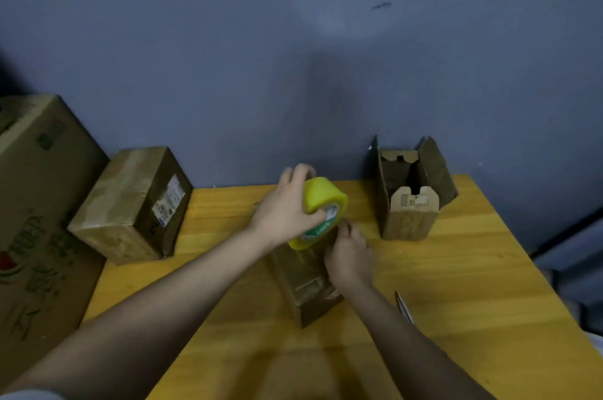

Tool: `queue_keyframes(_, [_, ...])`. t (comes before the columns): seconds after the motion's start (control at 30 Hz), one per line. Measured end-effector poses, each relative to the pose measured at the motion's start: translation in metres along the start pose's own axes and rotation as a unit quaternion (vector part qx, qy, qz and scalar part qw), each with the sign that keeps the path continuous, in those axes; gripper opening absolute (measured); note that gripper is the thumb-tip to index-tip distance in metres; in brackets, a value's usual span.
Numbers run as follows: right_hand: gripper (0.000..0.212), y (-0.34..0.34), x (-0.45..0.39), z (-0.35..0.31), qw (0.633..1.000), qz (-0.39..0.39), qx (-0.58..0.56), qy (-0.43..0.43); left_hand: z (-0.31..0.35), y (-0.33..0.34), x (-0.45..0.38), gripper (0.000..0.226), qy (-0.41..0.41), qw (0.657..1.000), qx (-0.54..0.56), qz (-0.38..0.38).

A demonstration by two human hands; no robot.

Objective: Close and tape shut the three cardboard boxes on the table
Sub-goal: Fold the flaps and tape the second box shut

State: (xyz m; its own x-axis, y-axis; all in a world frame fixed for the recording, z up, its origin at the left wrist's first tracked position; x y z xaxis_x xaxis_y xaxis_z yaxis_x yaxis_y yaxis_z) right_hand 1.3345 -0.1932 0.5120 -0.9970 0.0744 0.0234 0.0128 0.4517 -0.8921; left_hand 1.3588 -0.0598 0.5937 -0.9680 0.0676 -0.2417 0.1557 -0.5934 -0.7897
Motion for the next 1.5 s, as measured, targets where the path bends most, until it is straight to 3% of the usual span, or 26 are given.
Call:
queue_keyframes(0.13, [0.123,0.011,0.023,-0.014,0.999,-0.031,0.018,-0.002,-0.022,0.001,0.012,0.055,-0.01,0.999,0.04,0.032])
queue_keyframes(0.23, [0.144,0.02,0.027,-0.016,0.997,-0.051,0.064,-0.001,-0.024,0.011,0.013,0.075,0.011,1.0,0.019,-0.021])
queue_keyframes(0.37, [0.141,0.022,0.027,-0.014,0.996,-0.051,0.073,-0.012,-0.028,0.01,0.007,0.08,0.019,0.999,0.039,-0.028])
queue_keyframes(0.83, [0.138,0.019,0.03,-0.019,0.998,-0.043,0.044,-0.017,-0.029,-0.01,-0.011,0.078,0.092,0.986,-0.096,-0.096])
queue_keyframes(1.13, [0.13,0.019,0.028,-0.02,0.997,-0.039,0.055,-0.026,-0.032,-0.043,0.008,0.078,0.125,0.951,-0.244,-0.14])
queue_keyframes(1.3, [0.124,0.02,0.026,-0.02,0.995,-0.038,0.078,-0.039,-0.032,-0.058,0.02,0.072,0.105,0.916,-0.316,-0.223])
queue_keyframes(1.5, [0.123,0.02,0.027,-0.023,0.993,-0.048,0.097,-0.044,-0.031,-0.058,0.027,0.071,0.067,0.905,-0.317,-0.276])
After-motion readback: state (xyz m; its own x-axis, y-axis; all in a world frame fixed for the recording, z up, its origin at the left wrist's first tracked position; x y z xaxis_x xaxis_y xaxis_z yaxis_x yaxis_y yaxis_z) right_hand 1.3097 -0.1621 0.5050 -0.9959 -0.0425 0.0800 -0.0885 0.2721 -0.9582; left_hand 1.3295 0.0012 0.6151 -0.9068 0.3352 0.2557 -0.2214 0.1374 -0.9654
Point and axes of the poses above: each hand's wrist, its own x-axis away from the middle knuckle, its own y-axis out of the palm, z = x × y, the point moved 3 cm from there along -x, towards the middle knuckle, and after that the axes turned 7 degrees about z, right-handed, at the moved point
